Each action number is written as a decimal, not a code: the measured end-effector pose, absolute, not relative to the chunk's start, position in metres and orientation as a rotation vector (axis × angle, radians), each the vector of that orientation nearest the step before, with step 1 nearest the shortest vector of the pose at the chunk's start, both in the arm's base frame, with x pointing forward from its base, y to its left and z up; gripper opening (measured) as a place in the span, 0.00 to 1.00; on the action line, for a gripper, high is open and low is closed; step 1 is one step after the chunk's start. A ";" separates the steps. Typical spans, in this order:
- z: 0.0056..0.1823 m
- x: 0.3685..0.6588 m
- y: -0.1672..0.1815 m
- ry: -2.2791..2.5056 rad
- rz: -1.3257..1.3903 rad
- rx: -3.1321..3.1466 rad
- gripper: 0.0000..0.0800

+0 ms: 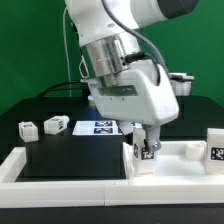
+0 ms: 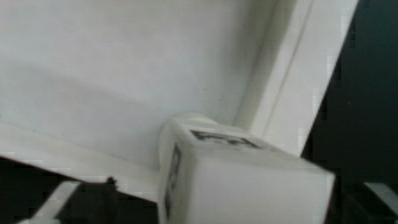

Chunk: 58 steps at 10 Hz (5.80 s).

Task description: Assemble square table

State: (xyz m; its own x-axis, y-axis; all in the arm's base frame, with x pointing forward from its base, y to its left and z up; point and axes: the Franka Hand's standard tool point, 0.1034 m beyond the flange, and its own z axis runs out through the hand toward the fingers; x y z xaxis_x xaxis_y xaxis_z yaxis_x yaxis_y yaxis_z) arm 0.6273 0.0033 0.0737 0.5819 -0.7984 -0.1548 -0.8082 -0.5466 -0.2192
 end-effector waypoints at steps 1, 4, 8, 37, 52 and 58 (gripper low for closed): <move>0.076 0.628 0.007 1.161 0.025 -2.638 0.79; 0.073 0.627 0.005 0.909 -0.007 -2.740 0.81; 0.073 0.630 0.008 0.259 -0.135 -2.915 0.81; 0.068 0.626 0.007 -0.081 -0.161 -2.974 0.53; 0.062 0.622 0.019 1.324 -0.036 -2.645 0.68; 0.066 0.624 0.017 0.368 -0.118 -2.994 0.81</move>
Offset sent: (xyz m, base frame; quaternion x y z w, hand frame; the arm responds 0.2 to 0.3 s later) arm 0.0000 0.0000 0.0000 0.0000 0.0000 -0.1296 0.9916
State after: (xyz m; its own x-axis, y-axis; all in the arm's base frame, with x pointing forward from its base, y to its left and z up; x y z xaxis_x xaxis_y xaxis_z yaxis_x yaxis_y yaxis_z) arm 0.6239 0.0170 0.0658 0.9673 -0.2458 0.0620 -0.2363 -0.9628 -0.1312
